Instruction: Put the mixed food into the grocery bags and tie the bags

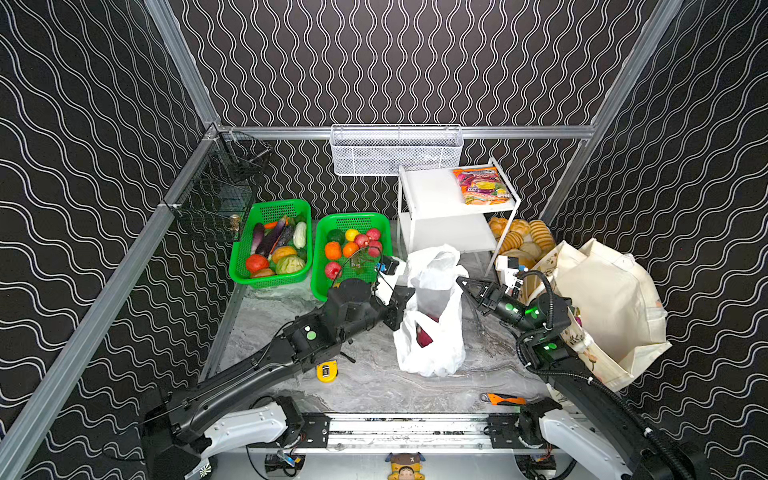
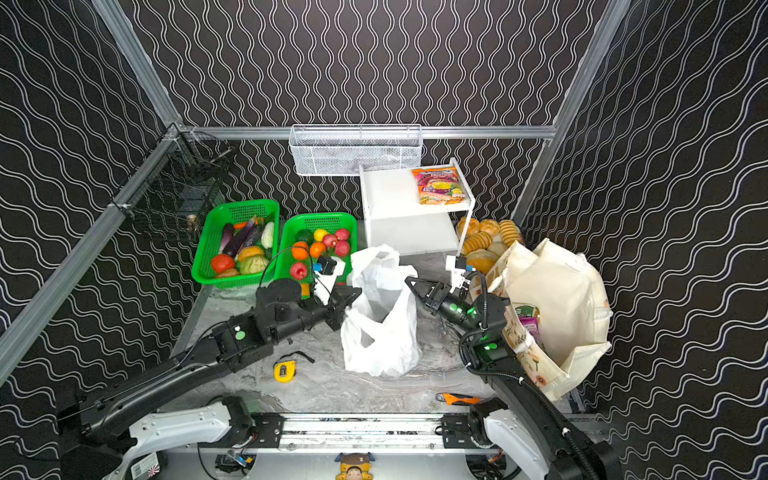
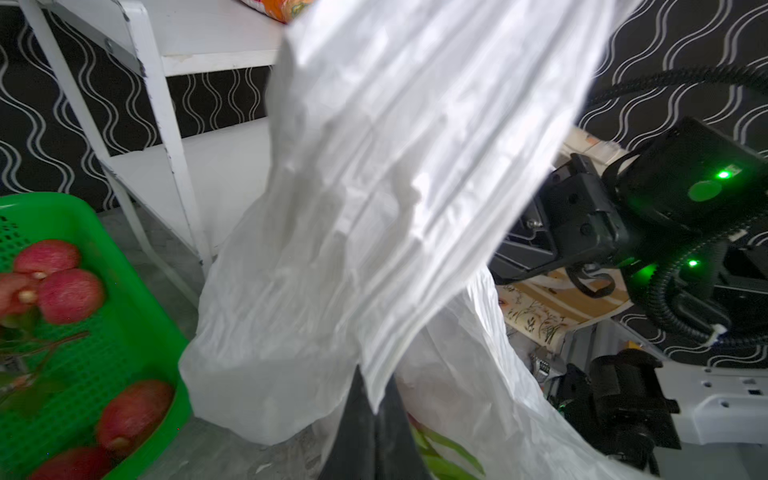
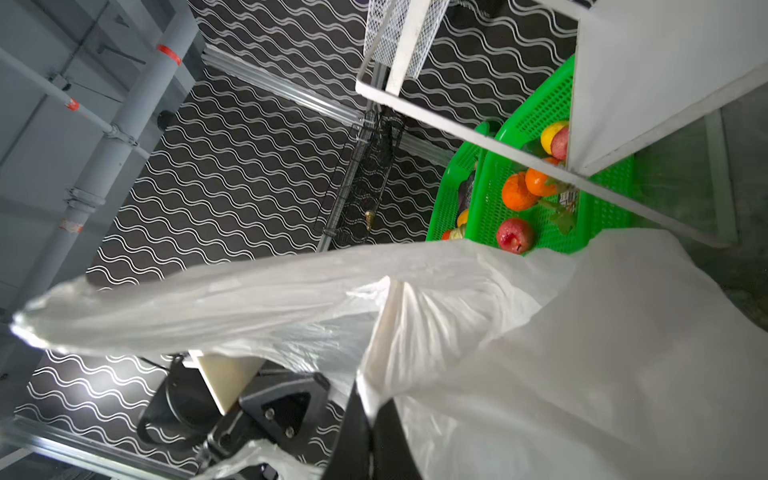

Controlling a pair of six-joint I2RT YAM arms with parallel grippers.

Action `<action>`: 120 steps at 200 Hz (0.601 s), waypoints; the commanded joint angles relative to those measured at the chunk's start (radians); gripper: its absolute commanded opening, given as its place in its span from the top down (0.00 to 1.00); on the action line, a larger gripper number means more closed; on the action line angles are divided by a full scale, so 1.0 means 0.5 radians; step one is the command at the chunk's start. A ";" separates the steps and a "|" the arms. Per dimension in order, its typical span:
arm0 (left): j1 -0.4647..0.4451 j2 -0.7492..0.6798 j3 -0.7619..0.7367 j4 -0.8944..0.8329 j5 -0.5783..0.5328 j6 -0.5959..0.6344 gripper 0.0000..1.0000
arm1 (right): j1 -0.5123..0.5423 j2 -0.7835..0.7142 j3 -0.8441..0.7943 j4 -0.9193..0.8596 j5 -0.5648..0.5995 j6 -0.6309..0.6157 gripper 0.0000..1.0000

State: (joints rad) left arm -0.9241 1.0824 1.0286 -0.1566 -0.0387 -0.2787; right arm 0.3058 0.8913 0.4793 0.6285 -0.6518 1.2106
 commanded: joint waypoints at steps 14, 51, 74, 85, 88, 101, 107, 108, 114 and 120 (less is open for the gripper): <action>0.106 0.166 0.467 -0.717 0.164 0.030 1.00 | 0.000 -0.006 0.101 -0.337 -0.108 -0.168 1.00; 0.306 0.408 0.819 -0.959 0.338 -0.105 1.00 | -0.001 -0.031 0.463 -1.206 -0.020 -0.520 1.00; 0.423 0.554 0.938 -0.987 0.382 -0.096 1.00 | -0.001 0.036 0.725 -1.815 0.149 -0.811 1.00; 0.478 0.659 1.012 -1.044 0.461 -0.114 1.00 | -0.001 0.066 0.757 -1.911 0.197 -0.875 1.00; 0.481 0.680 1.021 -1.034 0.485 -0.122 1.00 | 0.000 0.072 0.751 -1.913 0.207 -0.878 1.00; 0.485 0.737 1.021 -0.910 0.621 -0.168 1.00 | -0.003 0.096 0.763 -1.977 0.292 -0.923 1.00; 0.484 0.758 1.017 -0.844 0.694 -0.204 1.00 | -0.003 0.101 0.763 -1.981 0.316 -0.936 0.93; 0.485 0.760 1.018 -0.834 0.705 -0.211 1.00 | -0.003 0.102 0.764 -1.978 0.316 -0.936 0.91; 0.484 0.783 1.018 -0.786 0.765 -0.243 1.00 | -0.002 0.107 0.765 -1.950 0.309 -0.933 0.84; 0.484 0.807 1.030 -0.770 0.795 -0.263 1.00 | -0.003 0.110 0.768 -1.910 0.291 -0.936 0.77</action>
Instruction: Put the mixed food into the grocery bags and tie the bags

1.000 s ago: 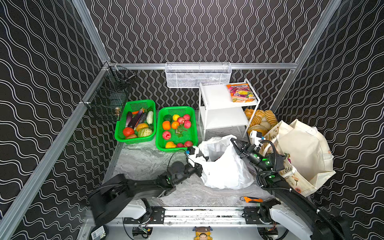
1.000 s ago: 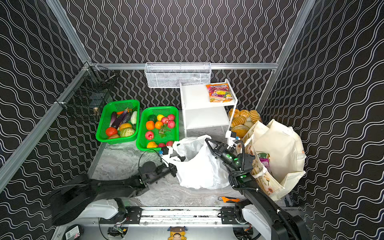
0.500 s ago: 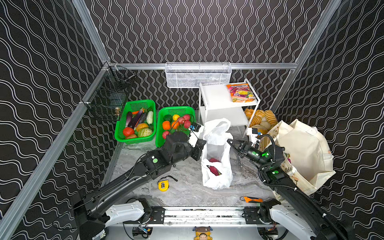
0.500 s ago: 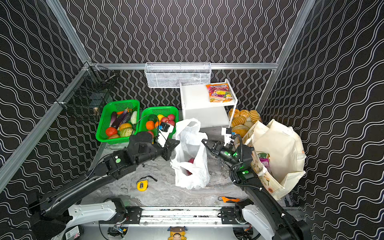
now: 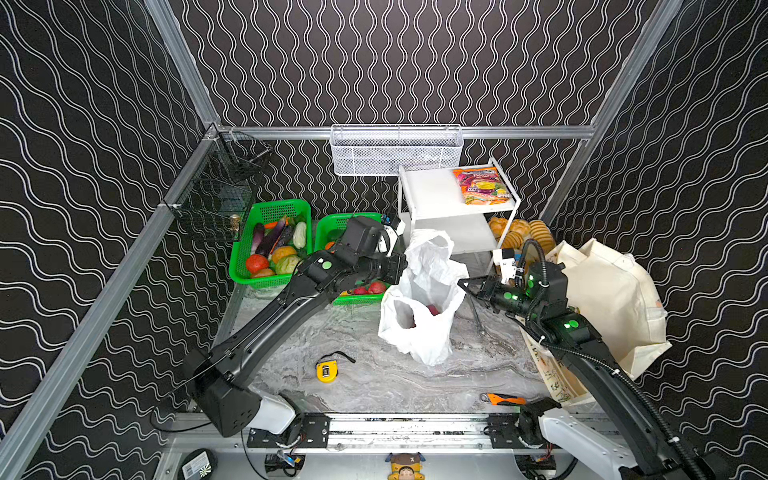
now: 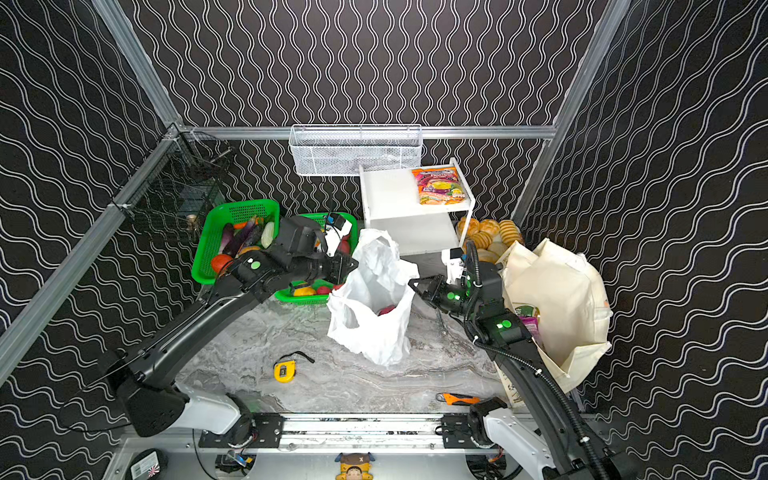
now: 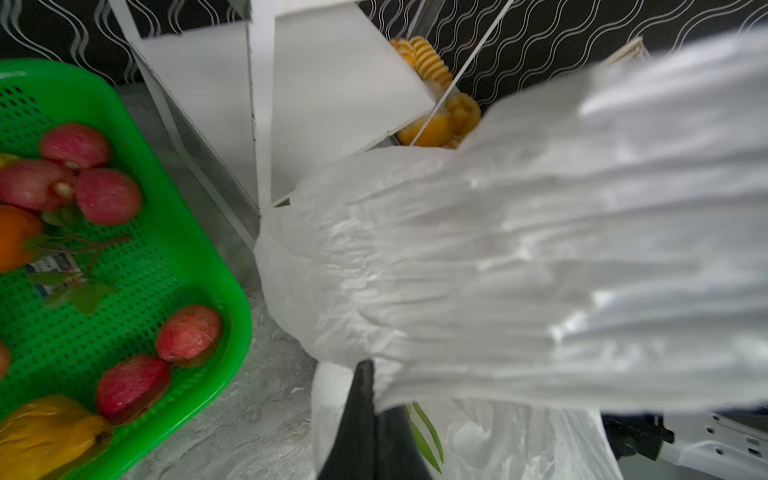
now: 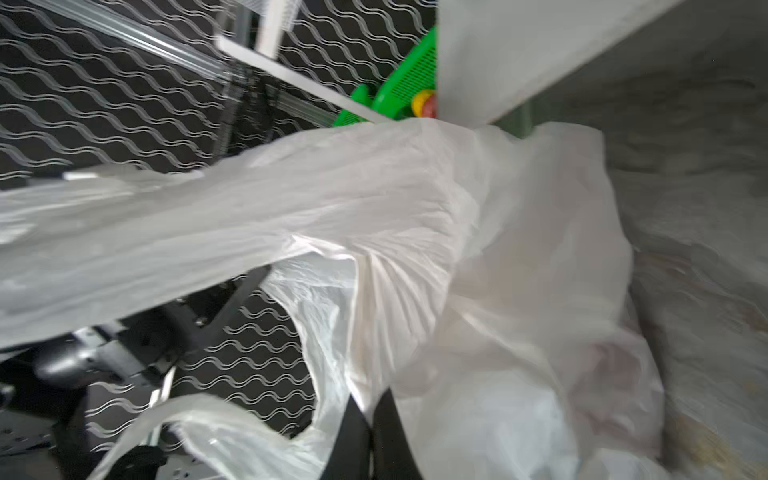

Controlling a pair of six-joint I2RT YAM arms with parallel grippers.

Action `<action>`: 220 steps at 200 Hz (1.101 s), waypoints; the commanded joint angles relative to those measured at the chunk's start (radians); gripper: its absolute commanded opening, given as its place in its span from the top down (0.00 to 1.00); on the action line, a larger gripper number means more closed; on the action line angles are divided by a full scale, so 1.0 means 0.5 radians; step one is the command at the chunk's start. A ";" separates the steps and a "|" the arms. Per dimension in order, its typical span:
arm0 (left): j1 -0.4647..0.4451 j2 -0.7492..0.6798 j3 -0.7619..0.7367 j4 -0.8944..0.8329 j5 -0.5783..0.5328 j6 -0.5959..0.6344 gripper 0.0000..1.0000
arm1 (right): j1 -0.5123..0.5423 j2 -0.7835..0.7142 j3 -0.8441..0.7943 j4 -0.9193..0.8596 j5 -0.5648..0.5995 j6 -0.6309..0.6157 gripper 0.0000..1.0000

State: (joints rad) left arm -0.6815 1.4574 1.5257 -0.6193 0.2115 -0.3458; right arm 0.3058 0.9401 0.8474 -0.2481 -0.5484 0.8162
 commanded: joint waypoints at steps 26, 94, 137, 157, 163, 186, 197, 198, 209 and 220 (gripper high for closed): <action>-0.001 0.119 0.073 0.162 0.275 -0.151 1.00 | -0.001 0.055 0.083 -0.022 -0.045 -0.128 0.52; 0.000 0.118 0.055 0.298 0.238 -0.255 1.00 | 0.453 0.339 0.573 -0.956 0.872 -0.090 0.38; 0.066 0.098 0.076 0.317 0.222 -0.366 1.00 | 0.646 0.425 0.867 -1.278 1.073 -0.172 1.00; 0.088 0.068 0.166 0.191 0.222 -0.368 1.00 | 0.646 0.323 0.960 -1.227 0.763 -0.248 1.00; 0.089 0.053 0.188 0.151 0.221 -0.356 1.00 | 0.643 0.286 0.972 -1.204 0.654 -0.255 1.00; 0.093 0.003 0.233 0.014 0.180 -0.389 1.00 | 0.643 0.256 1.074 -1.154 0.282 -0.294 1.00; 0.097 0.013 0.255 -0.018 0.191 -0.390 1.00 | 0.643 0.296 1.117 -1.226 0.264 -0.353 1.00; 0.100 0.014 0.257 -0.020 0.192 -0.389 1.00 | 0.643 0.302 1.119 -1.239 0.272 -0.356 1.00; 0.105 0.044 0.265 -0.030 0.212 -0.389 1.00 | 0.628 0.348 1.114 -1.332 0.394 -0.409 1.00; 0.114 0.092 0.282 -0.045 0.238 -0.403 1.00 | 0.549 0.405 1.050 -1.357 0.380 -0.455 1.00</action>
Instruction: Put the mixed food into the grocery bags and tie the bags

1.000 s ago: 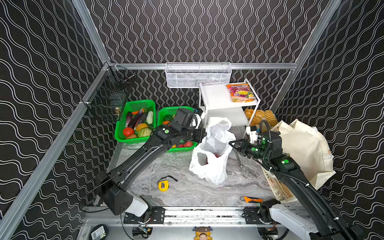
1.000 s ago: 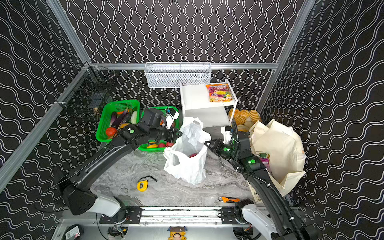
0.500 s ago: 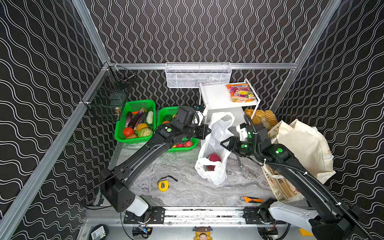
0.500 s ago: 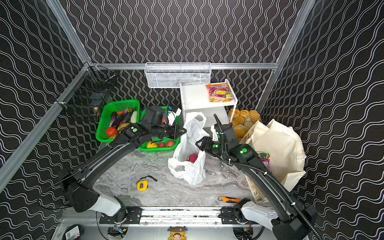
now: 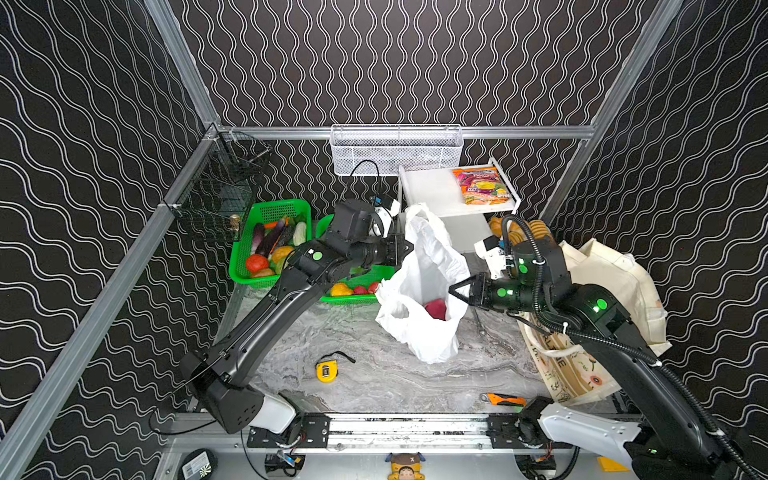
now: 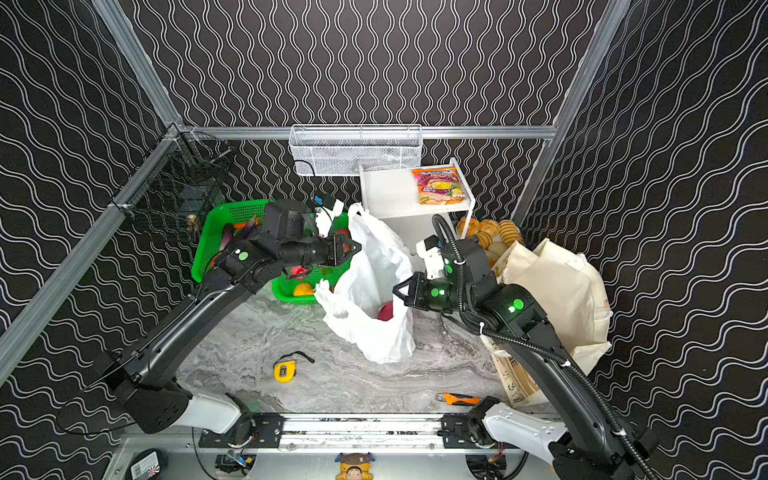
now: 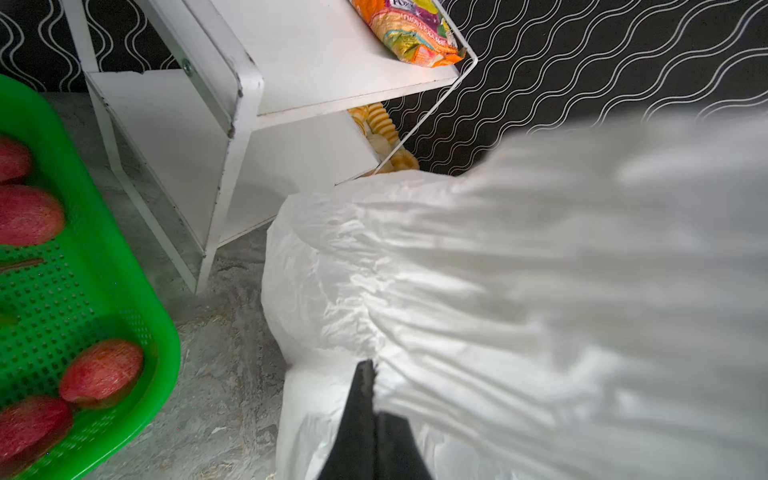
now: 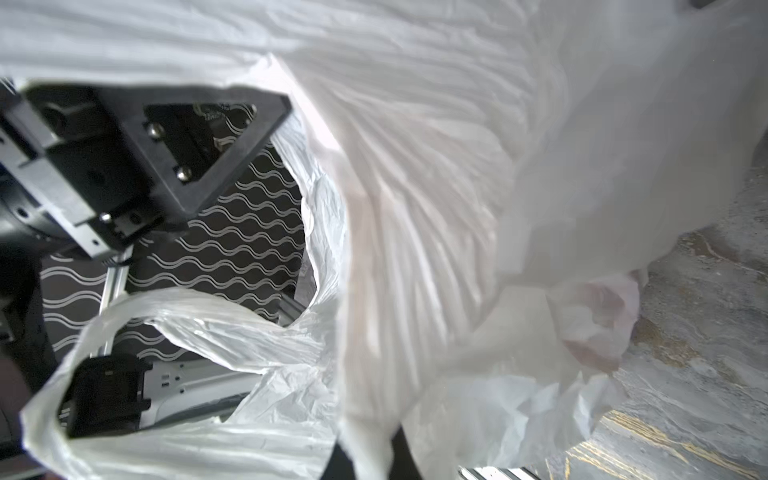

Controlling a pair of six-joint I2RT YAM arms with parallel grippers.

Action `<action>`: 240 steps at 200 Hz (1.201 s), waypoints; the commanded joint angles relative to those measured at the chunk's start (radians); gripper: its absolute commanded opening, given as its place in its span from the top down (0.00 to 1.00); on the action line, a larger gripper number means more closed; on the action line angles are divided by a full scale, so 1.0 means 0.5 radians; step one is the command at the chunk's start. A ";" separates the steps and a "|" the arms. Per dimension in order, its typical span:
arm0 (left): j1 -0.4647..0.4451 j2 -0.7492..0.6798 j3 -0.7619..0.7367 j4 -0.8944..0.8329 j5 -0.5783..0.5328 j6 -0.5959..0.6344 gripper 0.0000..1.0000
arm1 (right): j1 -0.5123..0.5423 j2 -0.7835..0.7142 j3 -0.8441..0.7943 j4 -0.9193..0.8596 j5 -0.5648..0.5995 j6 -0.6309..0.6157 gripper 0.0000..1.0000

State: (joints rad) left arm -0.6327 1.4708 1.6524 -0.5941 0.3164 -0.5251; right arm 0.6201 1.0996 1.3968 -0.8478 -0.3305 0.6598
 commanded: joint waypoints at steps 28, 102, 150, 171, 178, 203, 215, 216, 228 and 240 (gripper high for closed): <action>0.021 0.221 0.067 -0.105 0.091 -0.021 1.00 | -0.295 0.166 -0.244 -0.007 -0.277 -0.191 1.00; 0.023 0.028 -0.132 0.019 -0.012 0.241 0.34 | -0.524 0.139 -0.379 0.246 -0.252 -0.132 1.00; 0.163 -0.356 -0.361 -0.107 -0.562 0.341 0.28 | -0.543 0.135 -0.416 0.270 -0.210 -0.147 1.00; 0.459 -0.325 -0.412 -0.229 -0.483 0.394 0.31 | -0.543 0.117 -0.425 0.302 -0.218 -0.153 1.00; 0.559 -0.281 -0.439 -0.247 -0.426 0.413 0.31 | -0.542 0.116 -0.428 0.309 -0.227 -0.154 1.00; 0.797 -0.006 -0.440 -0.332 -0.340 0.407 0.29 | -0.543 0.109 -0.419 0.323 -0.257 -0.160 1.00; 0.843 0.142 -0.411 -0.367 -0.410 0.421 0.29 | -0.541 0.097 -0.423 0.342 -0.282 -0.163 1.00; 0.844 0.157 -0.408 -0.367 -0.419 0.421 0.29 | -0.541 0.097 -0.423 0.344 -0.286 -0.163 1.00; 0.861 0.303 -0.386 -0.371 -0.489 0.462 0.29 | -0.542 0.081 -0.434 0.364 -0.309 -0.158 1.00; 0.871 0.451 -0.350 -0.399 -0.527 0.494 0.32 | -0.543 0.066 -0.451 0.386 -0.320 -0.151 1.00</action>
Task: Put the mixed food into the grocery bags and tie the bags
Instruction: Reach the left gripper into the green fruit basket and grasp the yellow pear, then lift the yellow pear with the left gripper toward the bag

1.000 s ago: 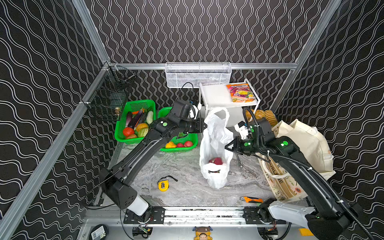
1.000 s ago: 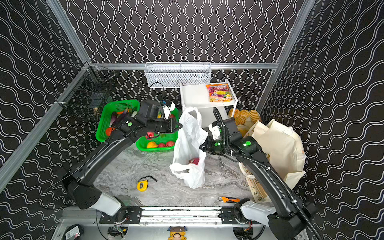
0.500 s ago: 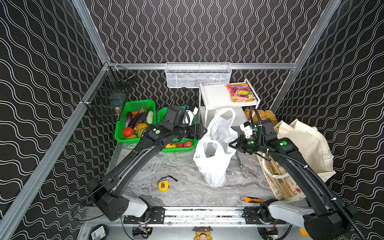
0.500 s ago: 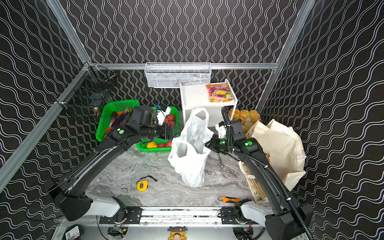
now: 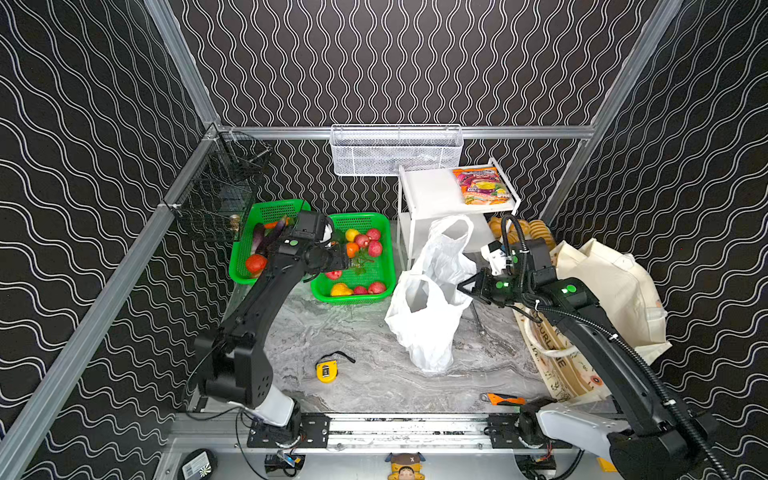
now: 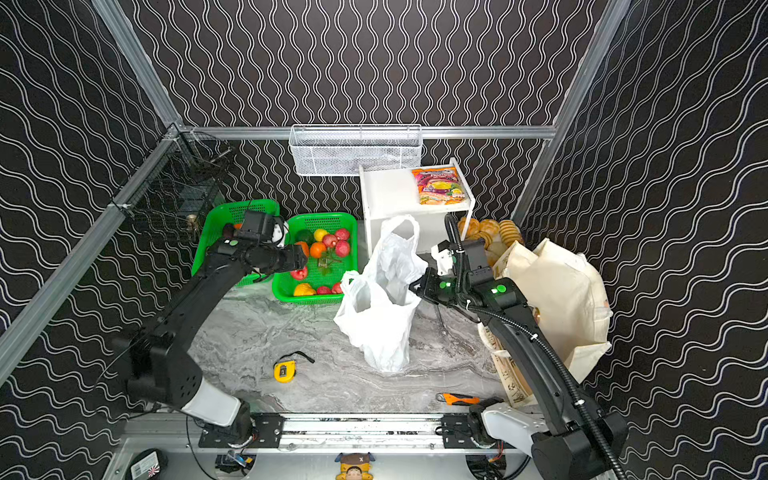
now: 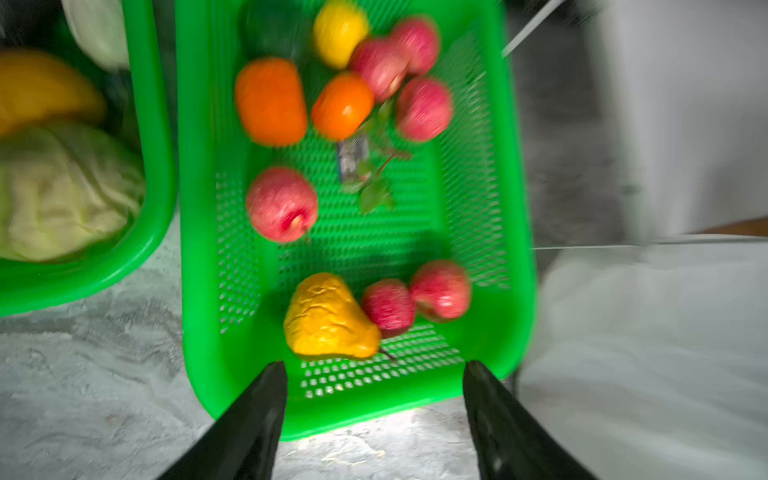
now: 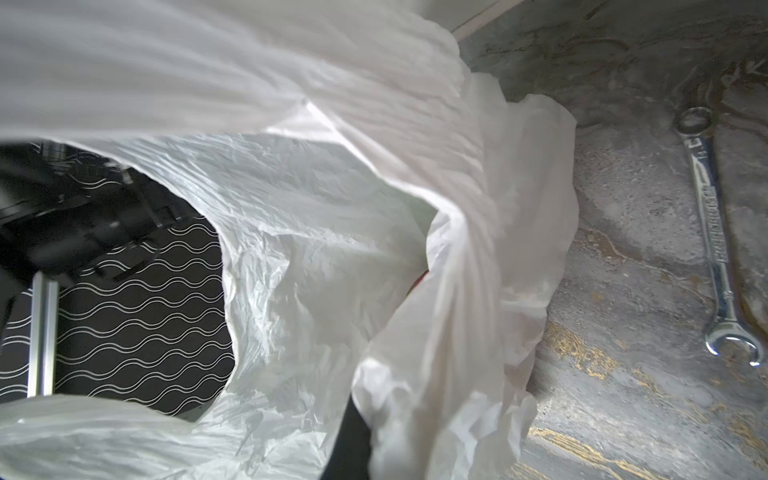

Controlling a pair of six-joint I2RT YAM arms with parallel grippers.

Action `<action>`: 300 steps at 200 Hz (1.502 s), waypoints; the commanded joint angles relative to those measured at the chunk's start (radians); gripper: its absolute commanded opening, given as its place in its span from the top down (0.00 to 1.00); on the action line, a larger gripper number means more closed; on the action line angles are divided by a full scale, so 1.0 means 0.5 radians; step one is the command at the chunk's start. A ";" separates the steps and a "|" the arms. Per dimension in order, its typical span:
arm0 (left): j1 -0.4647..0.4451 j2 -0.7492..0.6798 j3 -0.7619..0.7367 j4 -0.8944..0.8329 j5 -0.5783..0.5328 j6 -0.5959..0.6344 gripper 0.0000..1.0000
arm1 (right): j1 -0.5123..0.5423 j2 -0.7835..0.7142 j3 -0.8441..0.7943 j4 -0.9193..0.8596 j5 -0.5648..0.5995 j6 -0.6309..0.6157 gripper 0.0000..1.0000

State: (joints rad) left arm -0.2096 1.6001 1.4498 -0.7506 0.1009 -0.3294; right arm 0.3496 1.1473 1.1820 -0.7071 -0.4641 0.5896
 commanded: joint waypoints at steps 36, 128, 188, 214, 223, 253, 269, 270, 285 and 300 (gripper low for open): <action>0.030 0.523 0.159 -0.202 -0.089 0.174 0.29 | -0.001 -0.064 -0.039 0.125 -0.057 -0.001 1.00; 0.030 0.994 0.398 -0.364 -0.044 0.282 0.17 | 0.000 -0.083 -0.060 0.159 -0.097 0.014 1.00; 0.029 0.929 0.355 -0.366 -0.011 0.302 0.39 | 0.001 -0.079 -0.065 0.168 -0.093 0.012 1.00; 0.027 0.791 0.364 -0.383 -0.042 0.314 0.45 | 0.002 -0.074 -0.066 0.180 -0.090 0.014 1.00; 0.027 0.733 0.368 -0.388 -0.060 0.312 0.46 | 0.002 -0.073 -0.069 0.185 -0.085 0.018 1.00; 0.027 0.529 0.365 -0.404 -0.101 0.304 0.46 | 0.001 -0.074 -0.084 0.202 -0.080 0.023 1.00; 0.022 0.398 0.366 -0.397 -0.029 0.292 0.47 | 0.001 -0.067 -0.087 0.212 -0.082 0.027 1.00; 0.021 0.389 0.365 -0.394 -0.022 0.291 0.47 | 0.001 -0.066 -0.087 0.212 -0.082 0.027 1.00; -0.020 0.246 0.352 -0.349 0.111 0.264 0.47 | 0.000 -0.063 -0.091 0.219 -0.083 0.027 1.00; -0.086 0.104 0.333 -0.272 0.282 0.186 0.48 | 0.000 -0.055 -0.092 0.227 -0.083 0.031 1.00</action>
State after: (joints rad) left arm -0.2173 1.7325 1.6241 -0.9356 0.1028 -0.1894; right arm 0.3508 1.1152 1.1378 -0.6319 -0.5060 0.6022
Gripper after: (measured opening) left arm 0.534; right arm 0.064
